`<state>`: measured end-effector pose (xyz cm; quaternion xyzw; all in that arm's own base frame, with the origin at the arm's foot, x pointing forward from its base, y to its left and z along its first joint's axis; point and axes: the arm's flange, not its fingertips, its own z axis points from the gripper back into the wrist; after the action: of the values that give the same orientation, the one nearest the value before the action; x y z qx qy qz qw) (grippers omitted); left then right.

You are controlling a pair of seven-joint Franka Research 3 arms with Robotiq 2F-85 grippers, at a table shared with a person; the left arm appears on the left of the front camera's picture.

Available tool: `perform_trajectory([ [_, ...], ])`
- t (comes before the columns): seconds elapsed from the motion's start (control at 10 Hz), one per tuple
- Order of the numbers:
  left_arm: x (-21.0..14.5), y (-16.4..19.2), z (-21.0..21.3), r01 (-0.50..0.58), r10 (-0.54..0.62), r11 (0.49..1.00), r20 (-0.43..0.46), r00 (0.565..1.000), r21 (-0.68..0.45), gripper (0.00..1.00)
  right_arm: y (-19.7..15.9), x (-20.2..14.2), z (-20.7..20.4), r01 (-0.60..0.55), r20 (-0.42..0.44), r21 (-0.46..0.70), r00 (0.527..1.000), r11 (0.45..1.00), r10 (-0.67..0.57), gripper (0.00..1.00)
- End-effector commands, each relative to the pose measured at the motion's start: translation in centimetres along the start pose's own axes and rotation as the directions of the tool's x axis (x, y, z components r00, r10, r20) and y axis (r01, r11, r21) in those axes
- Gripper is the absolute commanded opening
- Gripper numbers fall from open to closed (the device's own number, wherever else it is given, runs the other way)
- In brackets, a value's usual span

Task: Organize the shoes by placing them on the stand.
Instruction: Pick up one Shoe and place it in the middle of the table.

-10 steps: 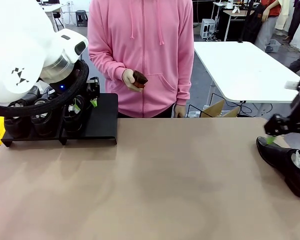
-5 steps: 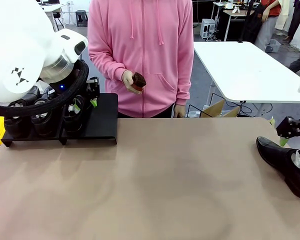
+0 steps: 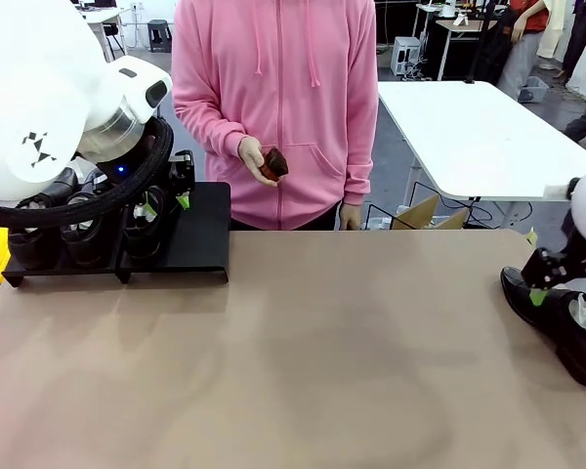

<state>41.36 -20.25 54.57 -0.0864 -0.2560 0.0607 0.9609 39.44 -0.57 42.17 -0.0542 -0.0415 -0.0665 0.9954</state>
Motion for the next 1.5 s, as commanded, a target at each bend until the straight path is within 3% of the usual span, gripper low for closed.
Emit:
perform_trajectory([
  [0.0, 0.1, 0.2, 0.2, 0.008, -0.007, 1.0, 0.007, 1.0, -0.012, 0.48, -0.6, 1.5, -1.0, -0.092, -0.016, -0.052, 0.996, 0.994, 0.091, 1.0],
  [0.4, 0.1, 0.2, 0.2, 0.008, -0.007, 1.0, 0.007, 1.0, -0.012, 0.48, -1.9, 2.6, -3.8, -0.123, 0.007, -0.047, 0.992, 0.991, 0.124, 1.0],
  [1.1, 0.1, 0.2, 0.2, 0.008, -0.007, 1.0, 0.007, 1.0, -0.012, 0.48, -3.1, 3.4, -8.6, -0.153, -0.089, 0.133, 0.982, 0.979, 0.165, 1.0],
  [1.3, 0.1, 0.2, 0.2, 0.008, -0.007, 1.0, 0.007, 1.0, -0.012, 0.48, -3.4, 3.6, -9.4, -0.154, -0.106, 0.137, 0.98, 0.978, 0.169, 1.0],
  [1.4, 0.1, 0.2, 0.2, 0.008, -0.007, 1.0, 0.007, 1.0, -0.012, 0.48, -3.4, 3.6, -9.5, -0.162, -0.099, 0.128, 0.98, 0.979, 0.175, 0.89],
])
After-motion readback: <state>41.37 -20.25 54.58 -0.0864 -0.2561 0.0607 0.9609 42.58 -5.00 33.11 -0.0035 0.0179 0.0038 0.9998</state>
